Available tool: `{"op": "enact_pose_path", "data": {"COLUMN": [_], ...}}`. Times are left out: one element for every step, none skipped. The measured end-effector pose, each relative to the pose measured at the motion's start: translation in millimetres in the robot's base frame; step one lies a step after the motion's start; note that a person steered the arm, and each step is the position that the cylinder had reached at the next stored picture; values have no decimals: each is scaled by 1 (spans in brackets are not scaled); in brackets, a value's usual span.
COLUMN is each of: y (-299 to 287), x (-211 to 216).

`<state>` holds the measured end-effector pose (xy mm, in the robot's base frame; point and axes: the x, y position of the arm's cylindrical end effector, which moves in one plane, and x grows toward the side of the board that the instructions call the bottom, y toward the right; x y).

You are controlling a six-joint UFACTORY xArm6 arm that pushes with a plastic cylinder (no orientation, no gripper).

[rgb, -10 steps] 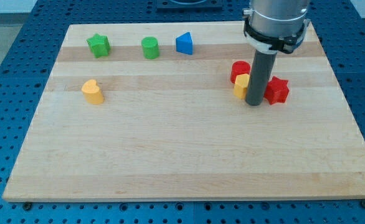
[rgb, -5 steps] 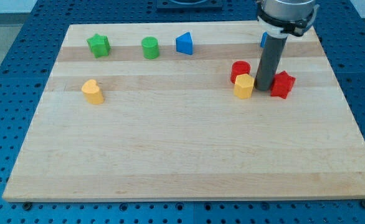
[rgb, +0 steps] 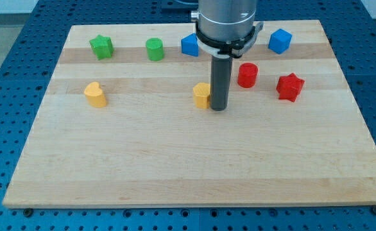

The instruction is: Place the yellow hexagon towards the bottom center of the board

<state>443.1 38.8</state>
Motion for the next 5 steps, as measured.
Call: {"op": "enact_pose_path", "data": {"y": [13, 20, 18, 0, -23], "x": [0, -18, -53, -65, -53]}}
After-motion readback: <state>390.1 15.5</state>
